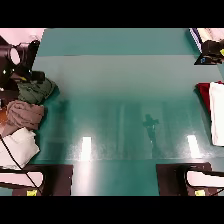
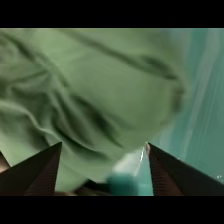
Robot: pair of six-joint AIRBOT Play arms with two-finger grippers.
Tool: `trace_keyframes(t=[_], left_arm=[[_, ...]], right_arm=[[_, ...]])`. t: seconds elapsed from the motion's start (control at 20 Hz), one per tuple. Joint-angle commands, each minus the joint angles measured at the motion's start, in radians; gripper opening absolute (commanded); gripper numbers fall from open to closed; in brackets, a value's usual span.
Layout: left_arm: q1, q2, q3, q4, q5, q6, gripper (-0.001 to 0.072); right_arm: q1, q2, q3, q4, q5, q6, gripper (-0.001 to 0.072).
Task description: Fold the shirts.
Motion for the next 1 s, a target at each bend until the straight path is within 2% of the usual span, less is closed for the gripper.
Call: trace_keyframes(t=[0.0, 0.2, 0.25, 0.3, 0.35, 0.45, 0.5, 0.7, 0.85, 0.95], left_arm=[[0.039, 0.000, -0.112, 0.001, 0.146, -0.030, 0.0621], [0.039, -0.023, -0.129, -0.045, 0.193, -0.030, 0.0619], [0.039, -0.031, -0.129, -0.064, 0.190, -0.030, 0.0550], [0.039, -0.037, -0.129, -0.092, 0.185, -0.029, 0.0275], [0.039, -0.035, -0.129, -0.123, 0.185, -0.023, 0.0032], [0.038, -0.031, -0.091, -0.193, 0.150, -0.005, 0.0023], [0.038, -0.018, -0.064, -0.261, 0.139, 0.034, 0.0023], [0.038, 0.121, 0.092, -0.649, 0.121, 0.249, 0.0023], [0.038, 0.243, 0.229, -0.986, -0.011, 0.431, 0.0023], [0.006, 0.307, 0.309, -1.097, -0.090, 0.486, 0.0023]], right_arm=[[0.001, 0.001, 0.000, 0.000, -0.004, 0.001, 0.0023], [0.004, 0.001, 0.000, 0.000, -0.003, 0.001, 0.0023], [0.007, 0.001, 0.000, 0.000, -0.003, 0.001, 0.0023], [0.008, 0.001, 0.000, 0.001, -0.003, 0.001, 0.0023], [0.011, 0.001, 0.000, 0.000, -0.003, 0.001, 0.0023], [0.018, 0.001, 0.000, 0.000, -0.004, 0.000, 0.0023], [0.018, 0.005, 0.000, 0.000, -0.005, 0.000, 0.0023], [0.016, 0.082, 0.000, -0.002, -0.110, 0.000, 0.0023], [0.016, 0.170, 0.000, -0.001, -0.233, 0.000, 0.0022], [0.016, 0.216, 0.000, -0.001, -0.283, 0.001, 0.0022]])
